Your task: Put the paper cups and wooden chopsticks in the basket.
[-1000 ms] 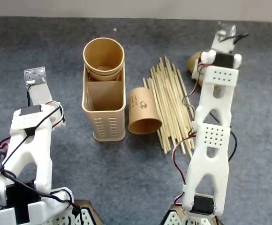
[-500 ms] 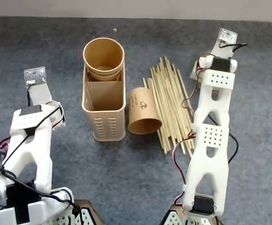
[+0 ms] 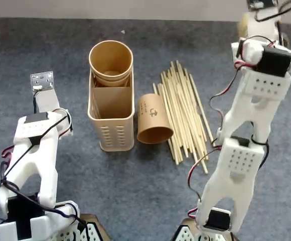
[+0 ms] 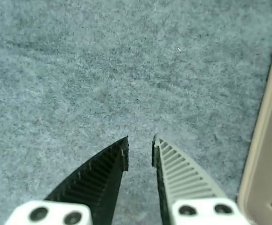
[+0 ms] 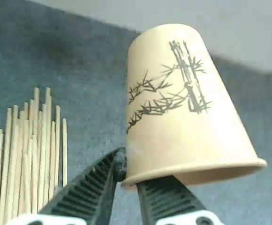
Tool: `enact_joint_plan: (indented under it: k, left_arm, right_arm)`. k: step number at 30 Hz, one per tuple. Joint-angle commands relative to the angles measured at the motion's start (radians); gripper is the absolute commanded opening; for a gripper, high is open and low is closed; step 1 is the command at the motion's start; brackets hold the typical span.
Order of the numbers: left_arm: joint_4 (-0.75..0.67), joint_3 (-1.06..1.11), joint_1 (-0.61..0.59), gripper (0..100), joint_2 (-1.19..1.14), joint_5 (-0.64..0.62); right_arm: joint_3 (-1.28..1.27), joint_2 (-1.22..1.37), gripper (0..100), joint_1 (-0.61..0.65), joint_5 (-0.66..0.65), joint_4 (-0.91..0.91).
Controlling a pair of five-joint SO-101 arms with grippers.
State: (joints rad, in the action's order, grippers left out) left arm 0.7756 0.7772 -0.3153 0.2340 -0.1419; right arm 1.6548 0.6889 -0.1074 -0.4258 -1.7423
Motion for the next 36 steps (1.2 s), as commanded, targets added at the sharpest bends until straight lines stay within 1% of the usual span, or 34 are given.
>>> enact_joint_plan:
  k: [1,5,7,9,11,13,17,20,22,27,31,36]
  left_arm:
    - [-0.008,-0.004,0.016,11,0.021,-0.009]
    - [-0.011,0.012,0.016,11,0.021,-0.009]
    - [-0.008,0.015,0.016,11,0.021,-0.009]
    - [-0.009,0.015,0.018,11,0.021,-0.009]
    - [-0.011,0.015,0.028,11,0.021,-0.009]
    - [-0.008,0.015,0.045,11,0.021,-0.008]
    - [-0.008,0.016,0.051,11,0.021,-0.008]
    - [-0.008,0.016,0.05,11,0.021,-0.008]
    - [-0.008,0.018,0.05,11,0.021,-0.008]
    - [-0.008,0.018,0.05,11,0.021,-0.008]
    - [-0.008,0.018,0.051,11,0.021,-0.008]
    - [-0.008,0.018,0.051,11,0.021,-0.008]
  right_arm:
    - [-0.147,-0.321,0.6,0.186,-0.143,-0.022]
    - [-0.47,-0.616,0.6,0.39,-0.373,-0.022]
    - [-0.654,-0.757,0.6,0.463,-0.485,-0.022]
    - [-0.816,-0.88,0.6,0.507,-0.585,-0.022]
    - [-0.931,-0.964,0.6,0.536,-0.628,-0.019]
    - [-0.997,-0.981,0.6,0.559,-0.651,-0.019]
    - [-1.001,-0.923,0.6,0.61,-0.687,-0.018]
    - [-0.929,-0.846,0.6,0.645,-0.72,0.004]
    - [-0.863,-0.785,0.6,0.648,-0.724,0.033]
    - [-0.722,-0.654,0.6,0.648,-0.804,0.039]
    - [-0.699,-0.575,0.6,0.647,-0.847,0.039]
    - [-0.696,-0.469,0.6,0.642,-0.933,0.038]
